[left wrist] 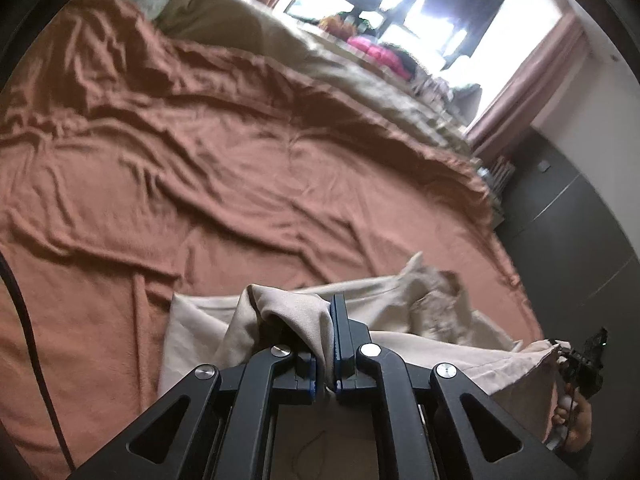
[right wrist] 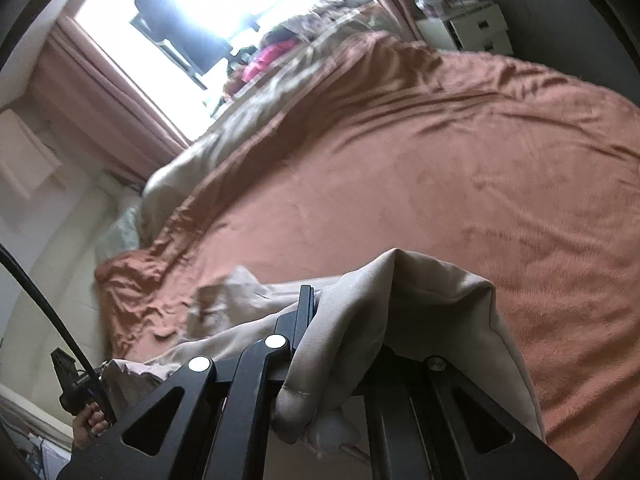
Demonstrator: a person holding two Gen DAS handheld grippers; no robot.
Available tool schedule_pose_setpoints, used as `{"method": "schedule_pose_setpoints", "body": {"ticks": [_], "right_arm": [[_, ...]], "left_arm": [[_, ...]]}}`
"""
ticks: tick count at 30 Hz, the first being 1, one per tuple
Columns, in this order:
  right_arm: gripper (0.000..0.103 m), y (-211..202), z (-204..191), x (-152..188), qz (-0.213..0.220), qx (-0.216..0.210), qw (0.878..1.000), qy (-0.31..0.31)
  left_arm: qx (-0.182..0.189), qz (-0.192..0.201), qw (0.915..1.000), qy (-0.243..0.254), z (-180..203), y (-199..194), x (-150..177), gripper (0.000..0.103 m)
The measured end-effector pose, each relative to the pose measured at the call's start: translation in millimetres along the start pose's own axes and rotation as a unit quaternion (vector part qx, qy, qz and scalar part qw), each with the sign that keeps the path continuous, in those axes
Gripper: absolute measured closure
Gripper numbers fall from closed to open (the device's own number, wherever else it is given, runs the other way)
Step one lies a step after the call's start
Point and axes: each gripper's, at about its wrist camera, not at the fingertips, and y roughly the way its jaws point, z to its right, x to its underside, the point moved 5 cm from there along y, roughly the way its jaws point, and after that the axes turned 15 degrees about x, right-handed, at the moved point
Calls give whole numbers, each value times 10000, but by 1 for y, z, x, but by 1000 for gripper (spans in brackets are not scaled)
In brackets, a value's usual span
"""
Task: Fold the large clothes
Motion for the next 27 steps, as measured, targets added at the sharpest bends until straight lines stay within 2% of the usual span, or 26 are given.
{"method": "schedule_pose_setpoints", "body": {"ticks": [3,5,6,7,8,9,11,16,18,19,21,22,23,25,27], "right_arm": [[100,6,-11,3,-61,331,9994,-119],[93,0,-24,3,33,347,9991,-242],[90,-3,-29,2,68,284,9992,-283],[71,-8,-34,2,106,214,9992,-323],[25,-16,-39,2,182,169,9991,-355],[1,-26,-44,1,317,144,9986,-389],[0,-46,-54,-1,464,142,9976,-492],[0,-83,-74,5,428,145,9965,-702],[0,-96,-83,10,442,138,9954,-834],[0,-99,-86,11,422,110,9951,-887],[0,-108,-93,18,368,44,9944,-988],[0,-108,-95,20,338,21,9940,-1042],[0,-107,-92,25,295,-3,9932,-1125],[0,-105,-96,31,211,-23,9914,-1292],[0,-103,-106,39,84,-2,9884,-1514]], "left_arm": [[35,-249,9993,-259,-16,19,3,91],[-85,-413,9984,-374,-24,25,6,82],[-134,-412,9985,-327,-23,25,6,81],[-179,-377,9988,-251,-21,22,6,79],[-217,-347,9990,-204,-19,20,4,76],[-250,-322,9990,-198,-16,15,2,75],[-250,-258,9992,-186,-12,9,-1,74],[-482,-194,9985,189,10,-6,-6,73],[-469,-151,9984,266,18,-12,-9,66],[-450,-135,9985,284,22,-14,-10,60],[-509,-105,9981,342,27,-18,-13,39],[-620,-32,9973,399,29,-23,-15,18],[-633,71,9970,436,31,-28,-17,14],[-610,212,9969,456,37,-38,-18,14],[-605,192,9967,509,41,-41,-14,14]]}}
